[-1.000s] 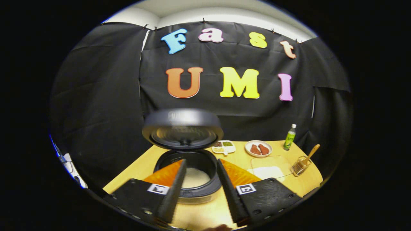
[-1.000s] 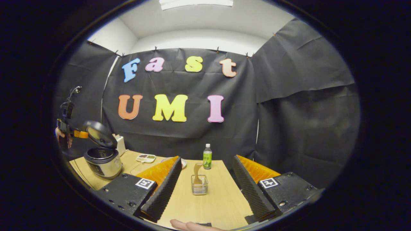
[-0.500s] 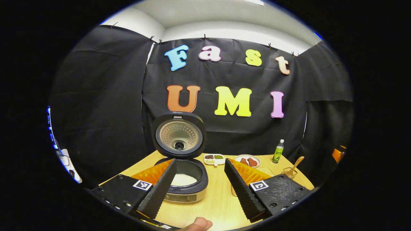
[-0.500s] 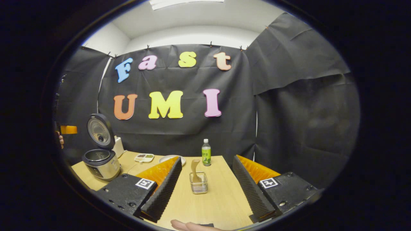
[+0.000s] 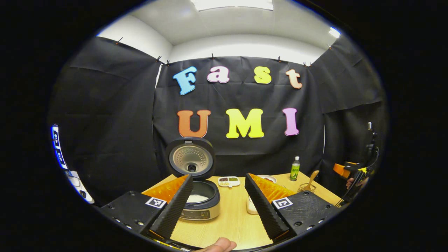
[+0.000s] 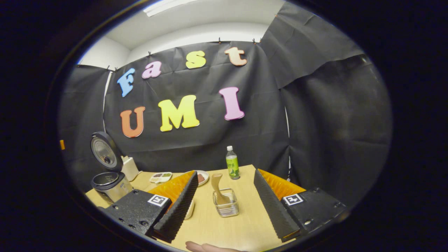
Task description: Close the left gripper, press the button to open the rice cooker; take a wooden spoon from the chopstick holder with the right hand, scoop a spoonful of rice and pour it into the rice cooker, then put the wooden spoon back into the chopstick holder.
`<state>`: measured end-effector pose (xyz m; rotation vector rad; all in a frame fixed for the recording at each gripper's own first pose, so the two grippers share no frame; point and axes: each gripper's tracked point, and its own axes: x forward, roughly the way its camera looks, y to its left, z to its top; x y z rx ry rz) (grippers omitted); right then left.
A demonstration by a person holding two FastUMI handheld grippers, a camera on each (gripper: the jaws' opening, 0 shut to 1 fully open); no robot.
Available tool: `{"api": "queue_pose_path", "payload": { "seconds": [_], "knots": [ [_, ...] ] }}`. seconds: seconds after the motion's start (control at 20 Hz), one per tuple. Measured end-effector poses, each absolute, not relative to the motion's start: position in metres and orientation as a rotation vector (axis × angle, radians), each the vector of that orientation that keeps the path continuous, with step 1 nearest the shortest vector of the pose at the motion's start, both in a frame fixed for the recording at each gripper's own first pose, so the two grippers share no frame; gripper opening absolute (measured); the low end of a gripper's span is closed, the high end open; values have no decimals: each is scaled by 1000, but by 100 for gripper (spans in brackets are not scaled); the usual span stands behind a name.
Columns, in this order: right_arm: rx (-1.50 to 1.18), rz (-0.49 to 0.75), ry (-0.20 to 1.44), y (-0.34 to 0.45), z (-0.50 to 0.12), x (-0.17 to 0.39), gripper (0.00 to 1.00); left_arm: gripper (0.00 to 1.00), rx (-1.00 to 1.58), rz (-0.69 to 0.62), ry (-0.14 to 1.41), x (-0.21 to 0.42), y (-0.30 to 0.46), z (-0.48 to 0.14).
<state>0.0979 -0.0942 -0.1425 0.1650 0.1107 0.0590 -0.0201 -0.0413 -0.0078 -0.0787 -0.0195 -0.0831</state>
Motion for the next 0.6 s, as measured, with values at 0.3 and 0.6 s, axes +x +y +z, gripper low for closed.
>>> {"api": "queue_pose_path", "payload": {
  "seconds": [0.3, 0.6],
  "knots": [
    [151, 117, 144, -74, -179, 132, 100, 94, -20, -99, -43, -33, -44, -8],
    [192, 134, 180, -65, -218, 176, 86, 96, -28, -156, -59, -36, -54, -18]
  ]
}}
